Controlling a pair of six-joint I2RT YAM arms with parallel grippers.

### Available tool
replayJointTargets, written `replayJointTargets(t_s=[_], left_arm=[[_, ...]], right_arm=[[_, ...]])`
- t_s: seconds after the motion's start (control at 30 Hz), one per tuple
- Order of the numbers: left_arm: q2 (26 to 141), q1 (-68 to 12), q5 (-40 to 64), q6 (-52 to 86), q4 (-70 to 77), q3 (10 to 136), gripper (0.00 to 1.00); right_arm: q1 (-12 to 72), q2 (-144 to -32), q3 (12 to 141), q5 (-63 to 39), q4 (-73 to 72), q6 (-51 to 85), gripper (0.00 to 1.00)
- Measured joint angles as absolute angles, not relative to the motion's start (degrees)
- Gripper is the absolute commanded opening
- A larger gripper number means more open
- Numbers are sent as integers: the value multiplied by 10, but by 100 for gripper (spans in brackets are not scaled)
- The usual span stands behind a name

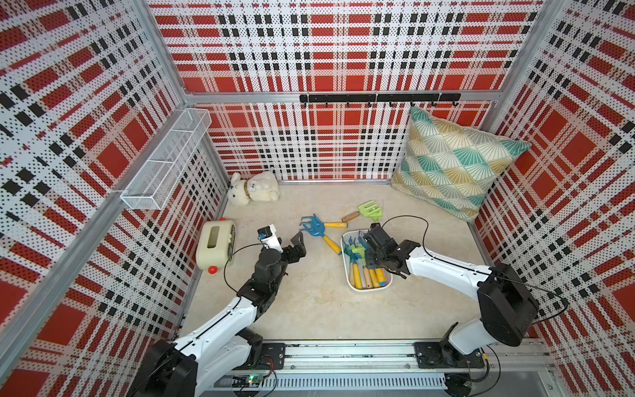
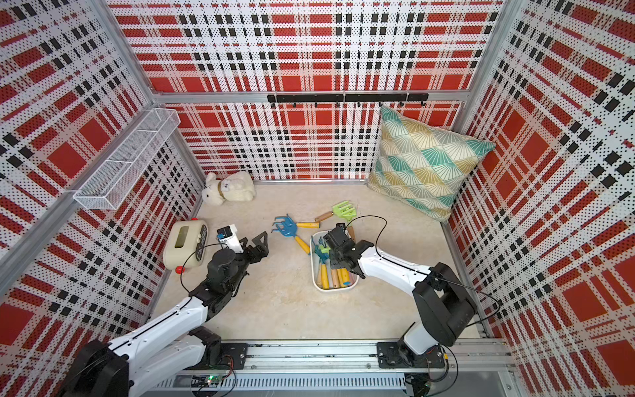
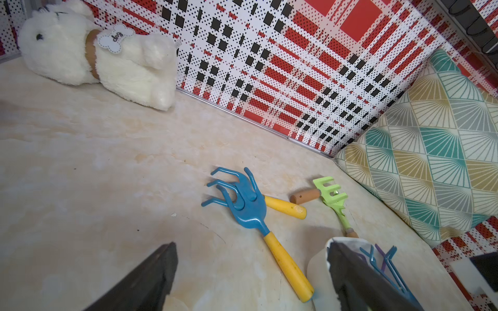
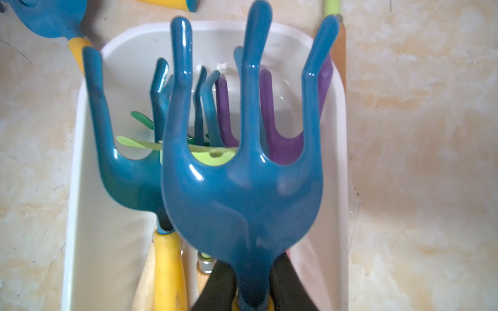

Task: Put the rake into the storage box
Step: Adjust the rake in the storage box, then pick up the rake at the center of the board.

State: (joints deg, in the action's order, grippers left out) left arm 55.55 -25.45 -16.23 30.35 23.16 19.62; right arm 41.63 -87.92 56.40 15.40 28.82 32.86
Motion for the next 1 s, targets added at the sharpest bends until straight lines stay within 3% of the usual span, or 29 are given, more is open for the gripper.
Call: replayJointTargets(t_s=[0.1, 0.2, 0.27, 0.47, 0.7, 1.0], left_arm=[[556, -255, -164, 303, 232, 196, 93], [556, -255, -166, 303, 232, 196, 93], [556, -254, -167, 303, 232, 196, 94], [565, -250, -167, 303, 232, 196, 94], [609, -183, -121, 323, 236, 196, 94], [614, -121, -69, 347, 245, 182, 93]], right_arm=[[416, -878, 564, 161, 289, 326, 26], [416, -878, 565, 170, 292, 322, 53], [416, -878, 565, 174, 296, 320, 60], [417, -866, 574, 174, 314, 311, 61], [420, -852, 661, 102, 302, 284, 60], [436, -1025, 879, 13, 307, 231, 60]])
